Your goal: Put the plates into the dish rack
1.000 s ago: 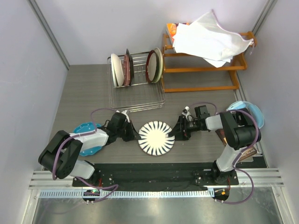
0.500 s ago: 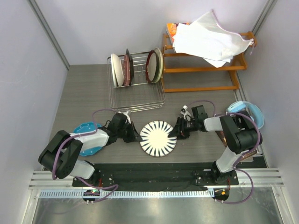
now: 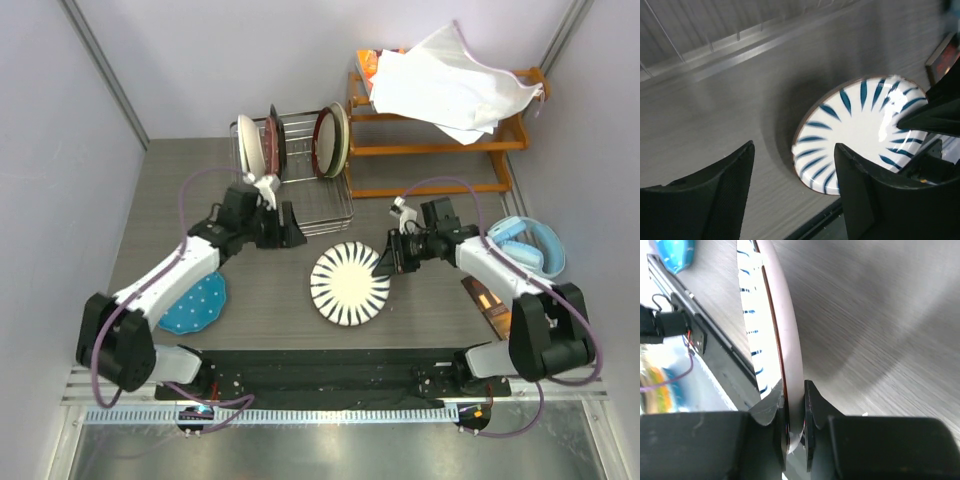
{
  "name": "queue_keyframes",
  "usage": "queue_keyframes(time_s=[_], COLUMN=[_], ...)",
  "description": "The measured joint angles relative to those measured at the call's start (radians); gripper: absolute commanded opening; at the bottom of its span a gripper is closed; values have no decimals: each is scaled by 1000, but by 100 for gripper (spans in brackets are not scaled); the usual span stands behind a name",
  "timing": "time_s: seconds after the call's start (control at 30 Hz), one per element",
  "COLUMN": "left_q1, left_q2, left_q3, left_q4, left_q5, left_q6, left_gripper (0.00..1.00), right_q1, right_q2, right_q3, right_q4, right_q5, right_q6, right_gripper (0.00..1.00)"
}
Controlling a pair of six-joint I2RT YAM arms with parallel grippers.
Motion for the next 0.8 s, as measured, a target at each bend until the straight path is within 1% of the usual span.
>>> queue_keyframes(time_s=[0.1,0.13,0.17,0.2,0.27,0.37,0.47,0.6,0.63,0.7,0.8], left_q1=[44,56,64,71,89,134,225,322,330,333,333], left_q2=[-100,-132,-158,-180,-212,-253,-262,-262,-268,-299,-367], left_q3=[161,220,277,331,407,409,356,267,248,198,130], left_q4=[-75,-101,-115,-122,-114,-80,-63,-69,-64,-47,-10], left_q5=[-51,-78,-115,-165,-270,-409,-508,-553,-553,-550,-529], left_q6=[130,169,203,235,294,365,402,407,409,418,438], left_gripper=[75,81,82,83,90,91,91,91,91,91,91], right_q1=[-2,-2,-2,-1,0,15,60,194,219,282,353], right_q2=[-62,-63,-61,-52,-31,21,92,249,291,409,583], right_q3=[185,286,378,475,656,869,1003,1114,1133,1226,1355], right_q4=[-209,-275,-312,-335,-335,-282,-182,-37,-14,9,58], right_q5=[17,18,19,24,45,143,332,747,824,1008,1210], right_q6=[-124,-157,-179,-187,-181,-143,-118,-112,-115,-131,-162], right_gripper=[1,1,1,1,1,1,1,1,1,1,1])
